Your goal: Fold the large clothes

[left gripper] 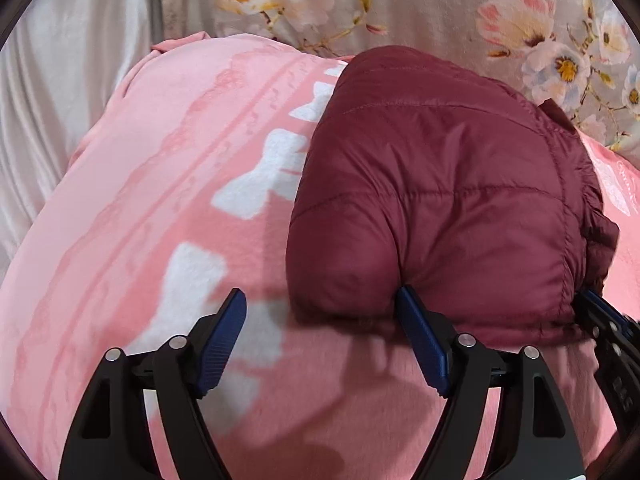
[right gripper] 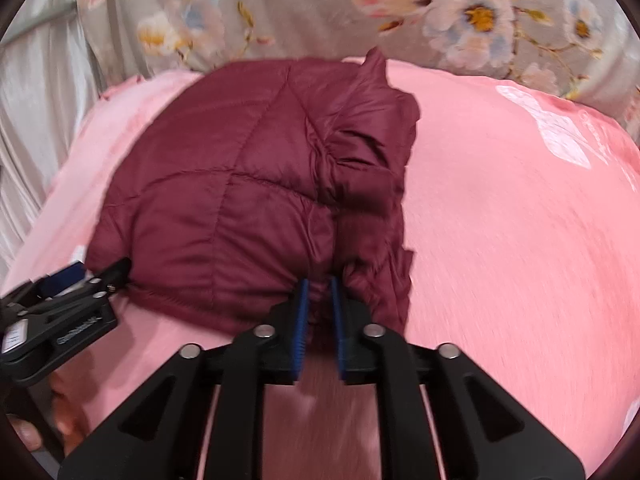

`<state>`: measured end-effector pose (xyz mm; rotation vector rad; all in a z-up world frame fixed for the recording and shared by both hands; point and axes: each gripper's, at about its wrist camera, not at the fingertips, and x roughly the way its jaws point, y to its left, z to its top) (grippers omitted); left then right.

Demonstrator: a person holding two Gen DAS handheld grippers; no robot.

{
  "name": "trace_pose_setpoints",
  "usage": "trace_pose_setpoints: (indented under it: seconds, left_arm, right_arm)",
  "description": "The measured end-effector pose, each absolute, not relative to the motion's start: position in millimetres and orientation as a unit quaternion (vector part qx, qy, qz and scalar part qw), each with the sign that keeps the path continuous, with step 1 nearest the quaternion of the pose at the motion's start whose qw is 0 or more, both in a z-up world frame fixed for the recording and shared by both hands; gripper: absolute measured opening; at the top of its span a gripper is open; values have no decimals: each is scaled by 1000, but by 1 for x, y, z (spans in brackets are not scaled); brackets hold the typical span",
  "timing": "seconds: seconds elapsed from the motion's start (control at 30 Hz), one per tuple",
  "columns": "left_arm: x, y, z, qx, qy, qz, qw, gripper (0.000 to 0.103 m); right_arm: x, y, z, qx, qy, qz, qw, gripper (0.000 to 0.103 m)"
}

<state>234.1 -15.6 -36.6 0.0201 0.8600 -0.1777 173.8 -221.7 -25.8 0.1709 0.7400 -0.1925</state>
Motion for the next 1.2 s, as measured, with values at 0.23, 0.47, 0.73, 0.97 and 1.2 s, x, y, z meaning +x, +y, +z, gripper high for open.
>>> trace_pose_setpoints:
  seconds: [0.23,0.47,0.73,0.97,1.2]
  left_arm:
    - [184,-17,-40,21,422,-105,900,80]
    - [146,-32,-38,74,403,-91,907,84]
    - [125,-30,-41,79,407,-77,907,84]
    - [119,-30,-40,86,394,-52,914,84]
    - [119,-30,-40,89,389,-46,916,84]
  right_arm:
    - [113,-197,-24,45,347,-102,931,88]
    - [84,-200,-29,67,359,-122,923,90]
    - [64,-197,-29,72,348,-131,925,90]
    - [61,-193,-30,62,345,-141,926,92]
    - [62,-193,-31,61,345,-144,926,92]
